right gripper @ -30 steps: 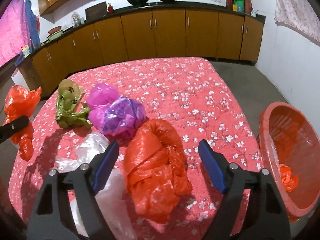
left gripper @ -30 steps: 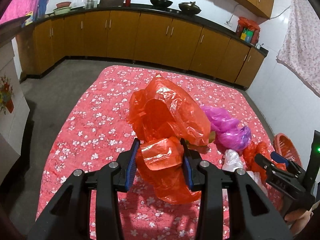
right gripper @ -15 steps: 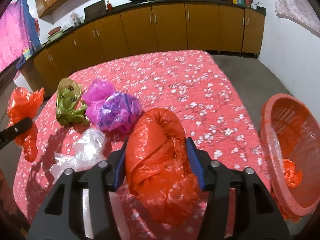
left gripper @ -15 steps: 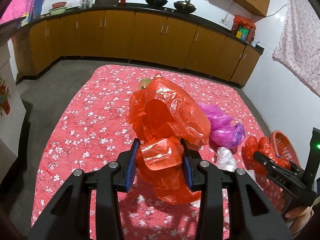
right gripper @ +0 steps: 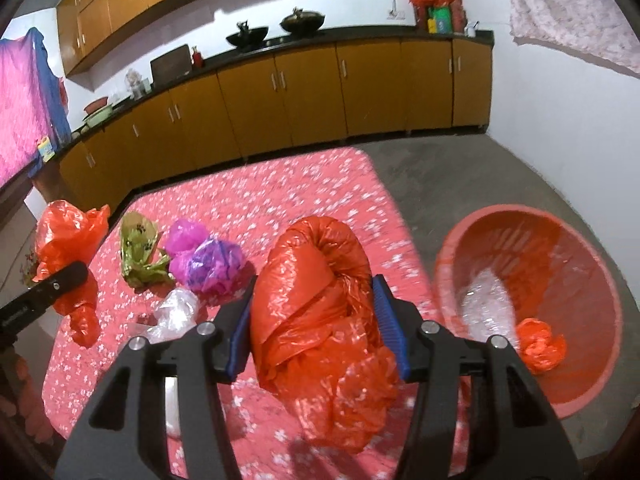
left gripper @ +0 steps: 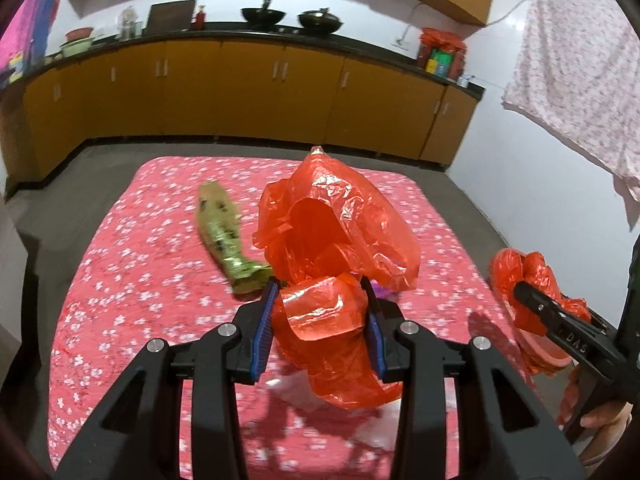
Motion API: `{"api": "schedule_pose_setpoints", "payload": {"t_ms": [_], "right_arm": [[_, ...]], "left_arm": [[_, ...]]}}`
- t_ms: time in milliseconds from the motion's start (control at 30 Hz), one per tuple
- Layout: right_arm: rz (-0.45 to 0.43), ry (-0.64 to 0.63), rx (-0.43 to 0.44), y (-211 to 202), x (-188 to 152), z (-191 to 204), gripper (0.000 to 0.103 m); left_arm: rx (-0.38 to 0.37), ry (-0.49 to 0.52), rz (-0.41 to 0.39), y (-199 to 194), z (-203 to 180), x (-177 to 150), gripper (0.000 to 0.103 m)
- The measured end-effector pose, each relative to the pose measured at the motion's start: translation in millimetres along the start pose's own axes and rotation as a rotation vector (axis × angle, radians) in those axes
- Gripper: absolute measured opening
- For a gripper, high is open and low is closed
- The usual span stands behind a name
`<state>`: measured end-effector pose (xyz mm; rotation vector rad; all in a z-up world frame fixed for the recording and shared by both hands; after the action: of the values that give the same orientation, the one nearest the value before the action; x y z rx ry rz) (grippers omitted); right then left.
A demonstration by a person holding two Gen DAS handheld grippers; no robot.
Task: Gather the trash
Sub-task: 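Carry both red bags over the orange basket and lower them in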
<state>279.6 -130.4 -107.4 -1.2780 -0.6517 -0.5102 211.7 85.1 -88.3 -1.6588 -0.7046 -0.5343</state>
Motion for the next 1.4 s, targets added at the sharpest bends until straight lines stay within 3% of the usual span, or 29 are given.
{"api": "schedule_pose_setpoints", "payload": {"t_ms": [633, 1033, 1400], "right_arm": [[-0.153, 0.075, -0.153, -90, -10, -83, 0.054], [-0.178, 0.165, -0.262, -104, -14, -154, 0.054], [-0.182, 0.247, -0.322, -91, -14, -208, 0.053]], "left_arm": [[-0.167, 0.142, 0.015, 10, -109, 1, 0.039], [-0.288, 0.232, 0.039, 34, -201, 8, 0.039], [-0.368, 0.319, 0.096, 72, -271, 5, 0.039]]}}
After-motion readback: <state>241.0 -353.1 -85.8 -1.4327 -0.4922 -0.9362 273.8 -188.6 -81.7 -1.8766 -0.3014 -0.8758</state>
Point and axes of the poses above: each gripper's, at about its wrist camera, not at the fingertips, and y roughly the way its jaws point, z to its left, x to its top, the point moved 7 cm from there along y, roughly the way its jaws point, and after that the axes turned 7 degrees about z, right-handed, at the moved point
